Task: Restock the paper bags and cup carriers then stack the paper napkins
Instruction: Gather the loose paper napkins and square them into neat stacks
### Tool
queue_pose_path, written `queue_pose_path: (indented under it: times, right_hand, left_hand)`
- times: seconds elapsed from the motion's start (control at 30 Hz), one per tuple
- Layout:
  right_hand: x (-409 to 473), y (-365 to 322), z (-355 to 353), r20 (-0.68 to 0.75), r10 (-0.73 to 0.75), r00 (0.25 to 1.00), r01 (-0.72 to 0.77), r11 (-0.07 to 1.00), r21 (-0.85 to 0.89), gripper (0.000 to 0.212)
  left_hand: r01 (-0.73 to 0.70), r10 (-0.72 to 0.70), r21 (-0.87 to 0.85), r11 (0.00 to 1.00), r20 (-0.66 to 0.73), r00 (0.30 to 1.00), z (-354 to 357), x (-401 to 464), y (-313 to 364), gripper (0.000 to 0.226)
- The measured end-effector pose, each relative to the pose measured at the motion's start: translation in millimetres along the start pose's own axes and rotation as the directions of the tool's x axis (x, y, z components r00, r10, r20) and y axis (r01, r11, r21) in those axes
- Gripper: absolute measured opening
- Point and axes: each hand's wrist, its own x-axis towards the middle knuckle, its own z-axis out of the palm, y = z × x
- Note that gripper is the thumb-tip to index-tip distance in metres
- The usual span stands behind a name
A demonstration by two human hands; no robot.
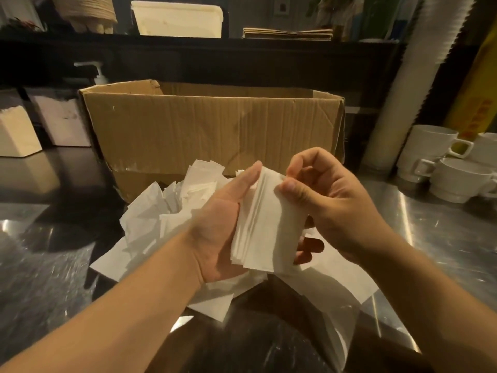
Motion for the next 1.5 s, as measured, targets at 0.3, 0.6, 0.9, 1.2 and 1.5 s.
queue_pose_path:
  times: [0.3,0.6,0.9,1.2,1.5]
  right_hand:
    - [2.5,5.5,1.8,-0.004,-0.064,0.998,0.058,0.932,-0.358,0.019]
    - [8.6,7.7,-11.1,-0.117,-0.019,0.993,-0.026,0.925,-0.378,0.007]
    - [5.0,-22.4,-31.7,0.379,0.635,0.673,-0.123,0.601,-0.790,0.024]
    - [-0.9,-12.9,-28.2,0.350,0.782,0.515,0.017,0.399,-0.917,0.035]
    - [-0.3,-9.7,-29.6,0.395,0.764,0.511,0.040,0.437,-0.898,0.031]
  left_hand:
    - [0.050,-0.048,0.040,0.998,-0.049,0.998,-9.2,2.5,-3.9,0.048]
    - [0.161,-0.156,-0.091,0.983,0.058,0.986,-8.6,3.6,-2.2,0.040]
    - [0.061,-0.063,-0.169,0.984,-0.003,0.998,-12.2,8.0,-2.6,0.047]
    - [0.075,-0.088,-0.179,0.981,-0.061,0.994,-12.2,9.6,-6.4,0.047]
    - [0.085,-0.100,-0.180,0.980,-0.077,0.992,-14.0,10.9,-6.5,0.053]
